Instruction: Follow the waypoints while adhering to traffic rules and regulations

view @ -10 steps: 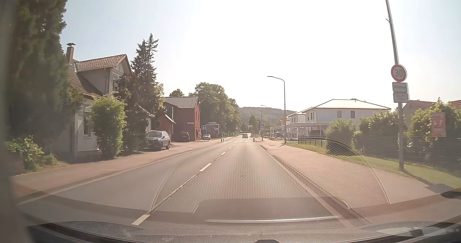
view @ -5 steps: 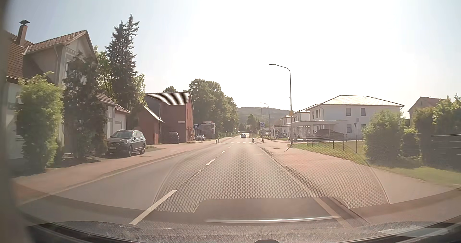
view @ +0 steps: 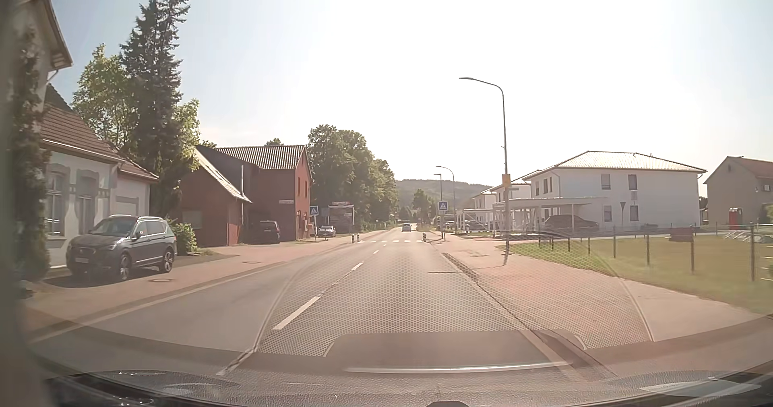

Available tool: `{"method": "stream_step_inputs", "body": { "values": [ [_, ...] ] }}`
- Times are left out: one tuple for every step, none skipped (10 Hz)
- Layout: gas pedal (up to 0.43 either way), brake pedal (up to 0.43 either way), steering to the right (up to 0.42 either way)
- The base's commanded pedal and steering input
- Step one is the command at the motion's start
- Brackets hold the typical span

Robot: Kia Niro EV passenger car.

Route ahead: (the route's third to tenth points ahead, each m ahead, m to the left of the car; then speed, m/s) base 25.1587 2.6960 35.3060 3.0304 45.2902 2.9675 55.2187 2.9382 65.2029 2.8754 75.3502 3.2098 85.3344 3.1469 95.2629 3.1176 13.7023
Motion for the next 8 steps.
{"method": "stream_step_inputs", "body": {
  "values": [
    [0.157,0.0,0.0],
    [0.157,0.0,0.0],
    [0.157,0.0,0.0],
    [0.157,0.0,-0.001],
    [0.157,0.0,-0.001],
    [0.157,0.0,-0.003],
    [0.157,0.0,-0.003],
    [0.15,0.0,-0.004]
  ]
}}
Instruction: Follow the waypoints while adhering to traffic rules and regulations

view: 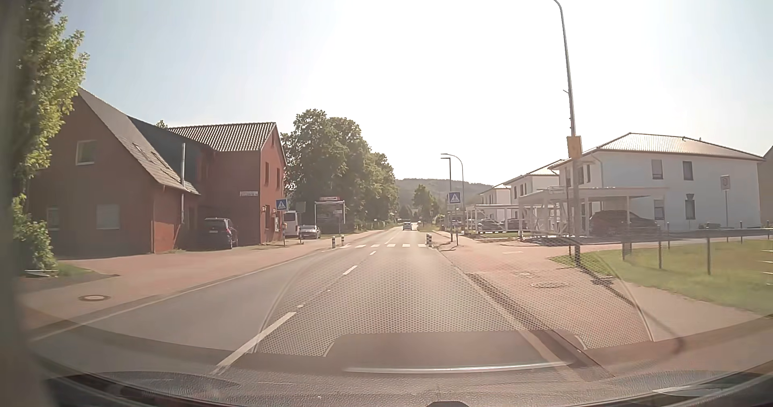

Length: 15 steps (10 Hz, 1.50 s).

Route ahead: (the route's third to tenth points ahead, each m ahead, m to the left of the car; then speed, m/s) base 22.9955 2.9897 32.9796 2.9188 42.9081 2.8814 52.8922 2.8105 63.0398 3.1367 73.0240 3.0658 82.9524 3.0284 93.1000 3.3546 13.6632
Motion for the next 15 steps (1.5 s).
{"method": "stream_step_inputs", "body": {
  "values": [
    [0.15,0.0,-0.005],
    [0.15,0.0,-0.006],
    [0.15,0.0,-0.008],
    [0.15,0.0,-0.008],
    [0.15,0.0,-0.007],
    [0.15,0.0,-0.008],
    [0.157,0.0,-0.008],
    [0.157,0.0,-0.008],
    [0.157,0.0,-0.008],
    [0.157,0.0,-0.008],
    [0.157,0.0,-0.005],
    [0.157,0.0,-0.002],
    [0.169,0.0,-0.001],
    [0.169,0.0,-0.001],
    [0.169,0.0,-0.001]
  ]
}}
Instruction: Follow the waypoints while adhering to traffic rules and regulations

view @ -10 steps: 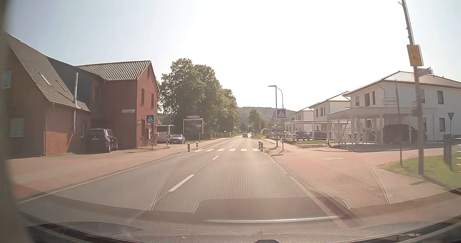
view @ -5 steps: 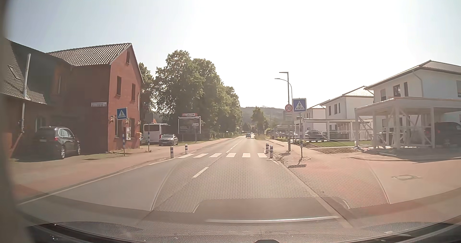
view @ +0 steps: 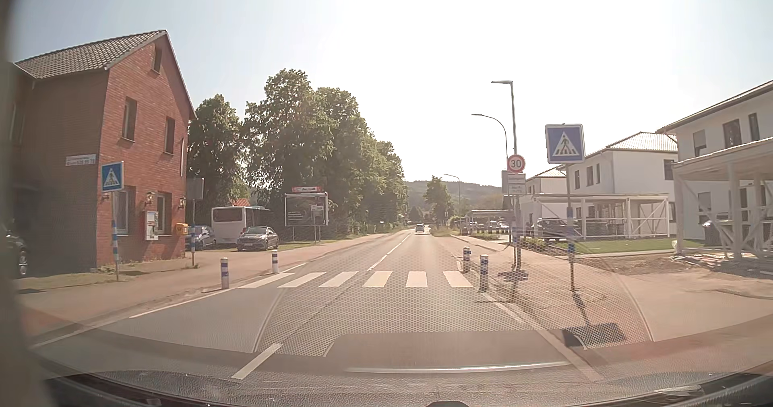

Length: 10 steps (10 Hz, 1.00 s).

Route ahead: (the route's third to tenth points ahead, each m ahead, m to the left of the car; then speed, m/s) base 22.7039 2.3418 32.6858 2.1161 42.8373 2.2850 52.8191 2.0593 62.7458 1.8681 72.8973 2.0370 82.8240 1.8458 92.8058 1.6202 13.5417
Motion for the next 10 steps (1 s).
{"method": "stream_step_inputs", "body": {
  "values": [
    [0.169,0.0,-0.001],
    [0.169,0.0,0.0],
    [0.169,0.0,0.0],
    [0.169,0.0,0.0],
    [0.169,0.0,0.0],
    [0.169,0.0,0.002],
    [0.169,0.0,0.002],
    [0.169,0.0,0.002],
    [0.177,0.0,0.003],
    [0.177,0.0,0.003]
  ]
}}
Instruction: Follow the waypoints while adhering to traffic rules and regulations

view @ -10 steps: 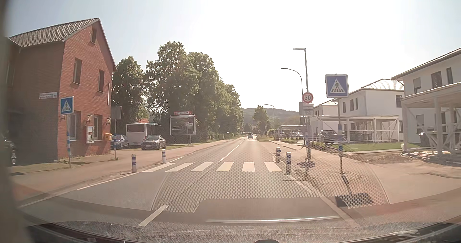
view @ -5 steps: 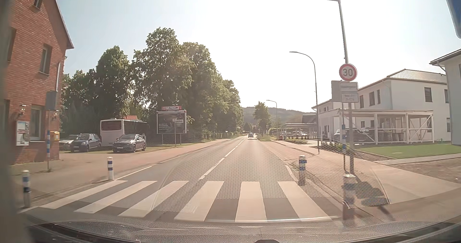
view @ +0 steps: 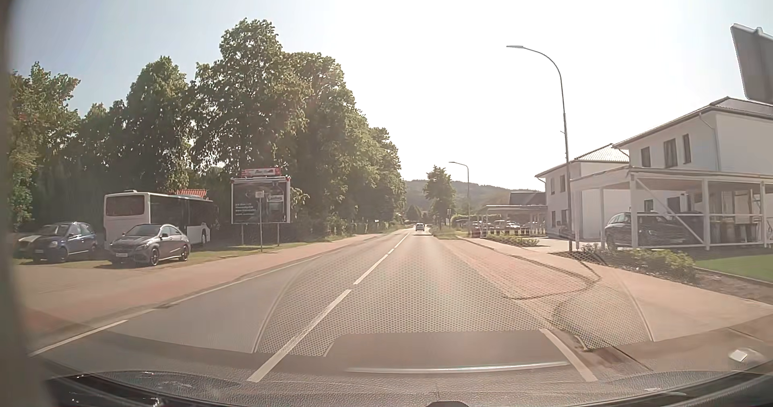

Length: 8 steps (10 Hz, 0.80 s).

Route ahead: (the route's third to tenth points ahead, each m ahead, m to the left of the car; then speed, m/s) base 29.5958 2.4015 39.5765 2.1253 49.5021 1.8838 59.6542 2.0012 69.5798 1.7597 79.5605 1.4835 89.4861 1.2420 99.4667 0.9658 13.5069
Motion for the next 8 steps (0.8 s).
{"method": "stream_step_inputs", "body": {
  "values": [
    [0.177,0.0,0.003],
    [0.177,0.0,0.003],
    [0.177,0.0,0.003],
    [0.177,0.0,0.003],
    [0.177,0.0,0.003],
    [0.177,0.0,0.003],
    [0.169,0.0,0.003],
    [0.169,0.0,0.003]
  ]
}}
